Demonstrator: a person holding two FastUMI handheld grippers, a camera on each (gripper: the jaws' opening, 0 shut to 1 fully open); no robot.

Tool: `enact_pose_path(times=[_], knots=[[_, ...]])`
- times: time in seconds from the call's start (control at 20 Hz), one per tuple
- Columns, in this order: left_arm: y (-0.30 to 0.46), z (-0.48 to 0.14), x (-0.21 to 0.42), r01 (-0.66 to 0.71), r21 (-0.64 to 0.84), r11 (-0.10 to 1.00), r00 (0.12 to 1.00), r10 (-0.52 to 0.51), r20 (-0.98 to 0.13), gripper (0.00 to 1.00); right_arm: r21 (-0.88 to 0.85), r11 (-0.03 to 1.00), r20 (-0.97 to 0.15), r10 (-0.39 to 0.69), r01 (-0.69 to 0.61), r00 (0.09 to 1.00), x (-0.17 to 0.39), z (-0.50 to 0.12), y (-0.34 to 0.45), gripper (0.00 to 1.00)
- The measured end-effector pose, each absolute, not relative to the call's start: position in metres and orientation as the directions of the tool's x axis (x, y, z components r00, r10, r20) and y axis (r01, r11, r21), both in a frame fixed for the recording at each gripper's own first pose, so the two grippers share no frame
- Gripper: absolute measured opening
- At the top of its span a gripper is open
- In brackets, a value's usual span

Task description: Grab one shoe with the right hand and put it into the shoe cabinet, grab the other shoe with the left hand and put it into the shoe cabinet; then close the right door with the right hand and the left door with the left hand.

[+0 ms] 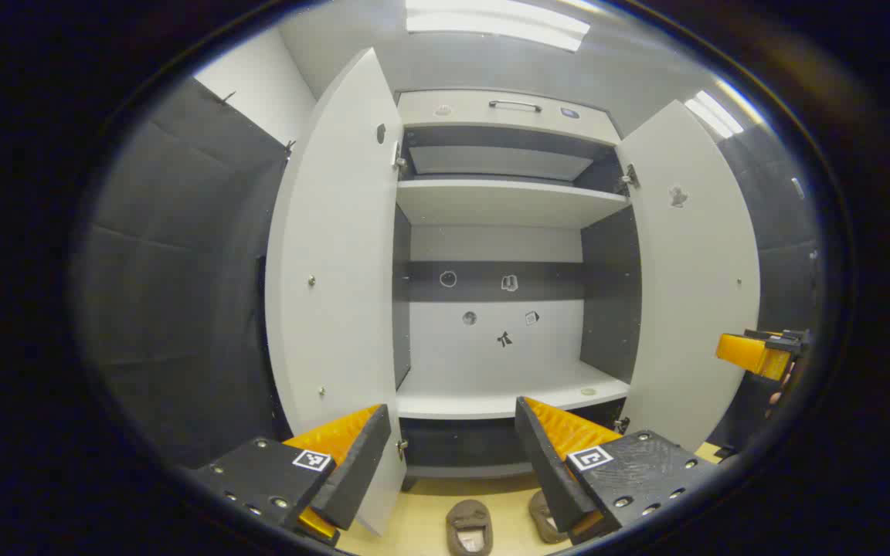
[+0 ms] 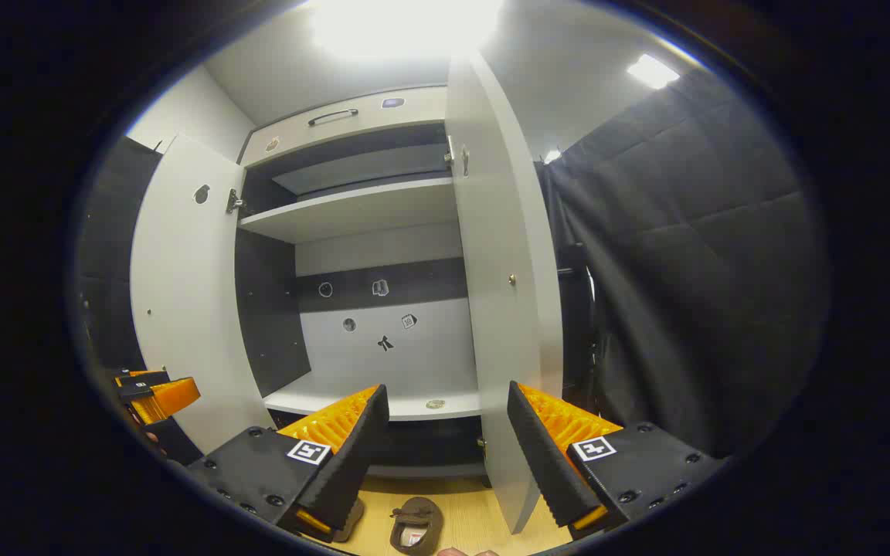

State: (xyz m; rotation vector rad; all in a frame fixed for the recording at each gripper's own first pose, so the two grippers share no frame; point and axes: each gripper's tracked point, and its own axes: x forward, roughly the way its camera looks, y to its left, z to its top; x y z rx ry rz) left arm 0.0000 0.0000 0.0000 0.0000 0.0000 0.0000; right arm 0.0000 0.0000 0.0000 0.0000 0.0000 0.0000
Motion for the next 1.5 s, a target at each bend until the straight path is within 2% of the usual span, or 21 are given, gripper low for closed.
enact_pose_path(times=[0.05,0.1,0.2,0.25,0.45,0.6,1.0,1.05,1.1,1.25,1.3,1.4,1.45,1.5], knots=[[0.000,-0.001,-0.002,-0.007,-0.008,1.000,1.000,0.006,-0.005,0.99,-0.004,1.000,-0.015,0.006,-0.007,1.000,0.002,-0.004,0.001,0.98],[-0.001,-0.004,-0.003,-0.011,-0.019,1.000,1.000,0.010,-0.013,0.89,-0.002,1.000,-0.024,0.014,-0.014,1.000,0.004,-0.007,0.003,0.98],[-0.002,-0.007,-0.010,-0.012,-0.033,0.999,0.999,0.011,-0.032,0.99,0.003,0.999,-0.063,0.050,-0.050,0.997,0.005,-0.019,0.009,0.97],[-0.001,-0.009,-0.015,-0.014,-0.037,0.999,0.999,0.012,-0.038,0.94,-0.016,0.997,-0.071,0.073,-0.074,0.995,0.004,-0.023,0.013,0.98],[0.010,-0.016,-0.026,-0.076,-0.072,0.994,0.995,0.071,-0.074,0.94,-0.036,0.987,-0.110,0.152,-0.157,0.982,-0.006,-0.041,0.029,0.98],[0.005,-0.016,-0.022,-0.051,-0.085,0.995,0.996,0.045,-0.073,0.94,-0.005,0.985,-0.118,0.168,-0.170,0.979,-0.007,-0.042,0.037,0.98],[-0.003,-0.022,-0.003,0.097,0.009,0.995,0.994,-0.096,-0.051,0.94,-0.086,0.992,-0.175,0.076,-0.092,0.982,-0.011,-0.056,0.043,0.98],[-0.001,-0.025,-0.001,0.113,-0.001,0.994,0.992,-0.113,-0.050,1.00,-0.088,0.993,-0.185,0.064,-0.081,0.981,-0.011,-0.058,0.045,0.98],[0.001,-0.031,0.001,0.130,-0.009,0.991,0.990,-0.131,-0.050,1.00,-0.086,0.993,-0.196,0.058,-0.076,0.979,-0.012,-0.061,0.048,0.98],[-0.004,-0.034,0.007,0.194,0.015,0.981,0.981,-0.193,-0.036,0.94,-0.119,0.988,-0.188,0.074,-0.097,0.979,-0.019,-0.061,0.064,0.98],[-0.009,-0.034,0.008,0.226,0.027,0.974,0.974,-0.225,-0.028,1.00,-0.154,0.982,-0.175,0.081,-0.109,0.981,-0.020,-0.061,0.069,0.98],[-0.018,-0.039,0.009,0.297,0.027,0.954,0.955,-0.297,-0.022,1.00,-0.189,0.973,-0.198,0.096,-0.134,0.975,-0.024,-0.070,0.080,0.98],[-0.022,-0.039,0.008,0.330,0.020,0.944,0.944,-0.329,-0.024,0.94,-0.193,0.971,-0.218,0.096,-0.140,0.971,-0.024,-0.076,0.084,0.94],[-0.024,-0.041,0.008,0.360,0.015,0.933,0.933,-0.360,-0.022,0.94,-0.191,0.972,-0.240,0.091,-0.139,0.967,-0.022,-0.083,0.085,0.98]])
